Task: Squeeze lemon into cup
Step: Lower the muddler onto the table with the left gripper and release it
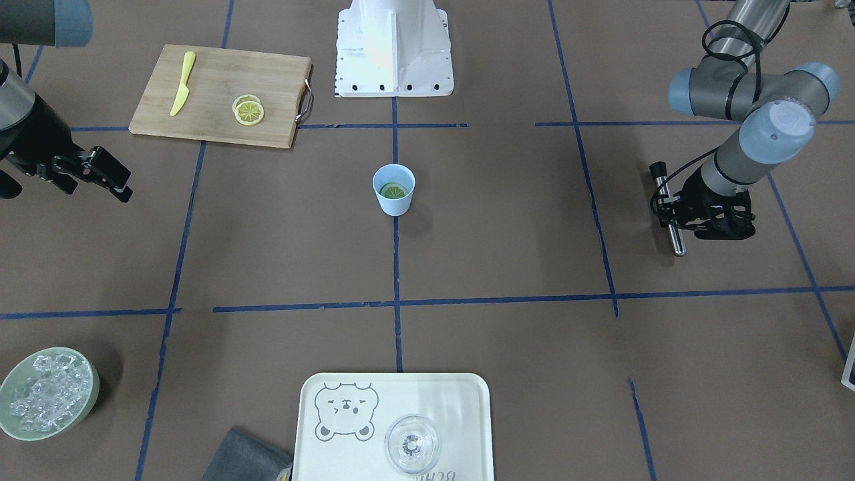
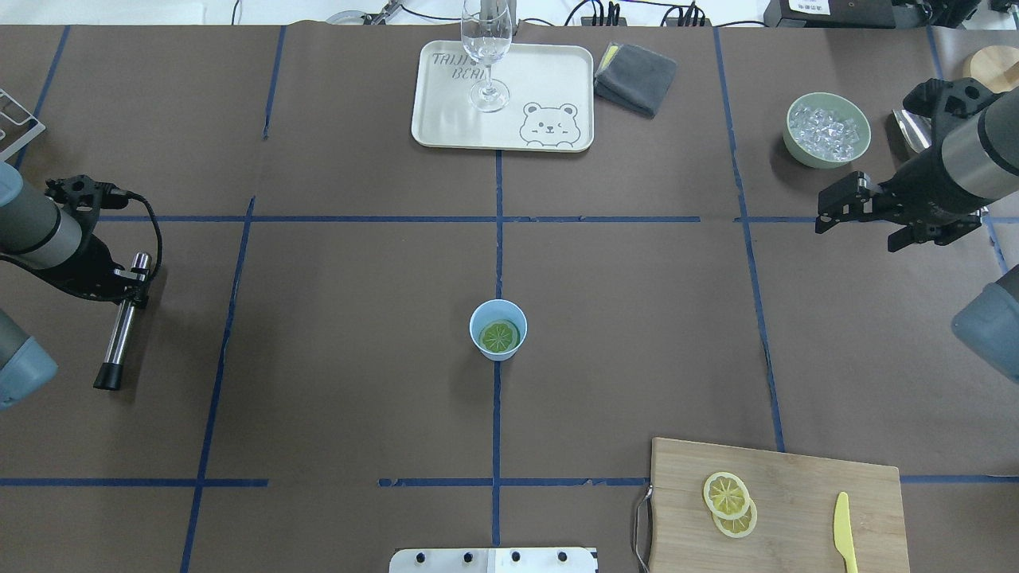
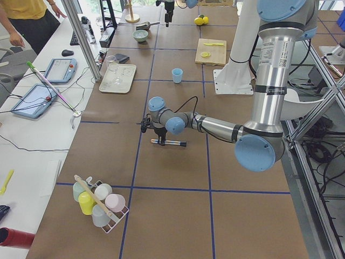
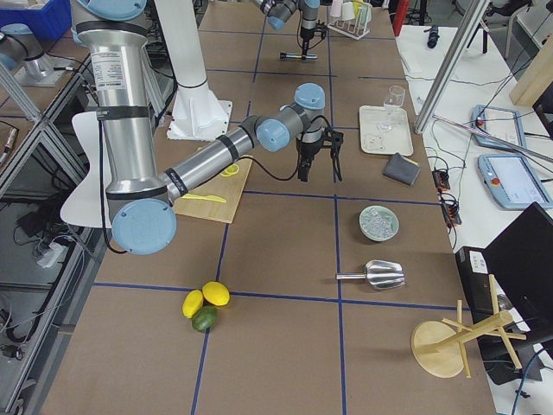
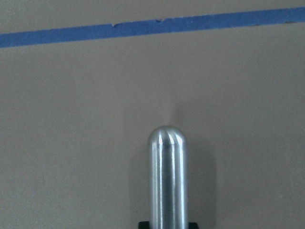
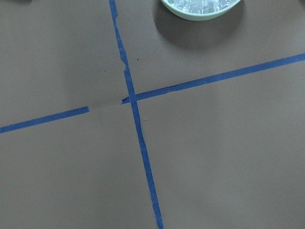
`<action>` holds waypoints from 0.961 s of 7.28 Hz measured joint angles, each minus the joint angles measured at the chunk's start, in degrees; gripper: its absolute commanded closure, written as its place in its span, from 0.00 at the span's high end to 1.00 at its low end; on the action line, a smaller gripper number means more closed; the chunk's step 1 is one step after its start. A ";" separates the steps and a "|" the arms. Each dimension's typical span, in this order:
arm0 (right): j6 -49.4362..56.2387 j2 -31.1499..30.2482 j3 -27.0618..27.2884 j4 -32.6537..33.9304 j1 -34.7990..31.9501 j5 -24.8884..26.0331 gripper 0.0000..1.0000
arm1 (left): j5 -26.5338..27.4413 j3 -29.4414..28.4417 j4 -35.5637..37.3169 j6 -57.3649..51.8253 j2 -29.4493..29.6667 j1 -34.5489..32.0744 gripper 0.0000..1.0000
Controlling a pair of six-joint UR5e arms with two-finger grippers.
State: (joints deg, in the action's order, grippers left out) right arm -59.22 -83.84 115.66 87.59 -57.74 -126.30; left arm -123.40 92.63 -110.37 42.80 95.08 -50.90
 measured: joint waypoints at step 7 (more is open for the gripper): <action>-0.01 0.08 0.00 -0.02 0.00 -0.02 1.00 | 0.28 0.35 -0.15 0.15 -0.55 -0.29 1.00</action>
State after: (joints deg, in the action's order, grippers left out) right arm -59.22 -83.76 115.66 87.56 -57.74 -126.32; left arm -123.12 92.98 -110.53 42.96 94.52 -51.19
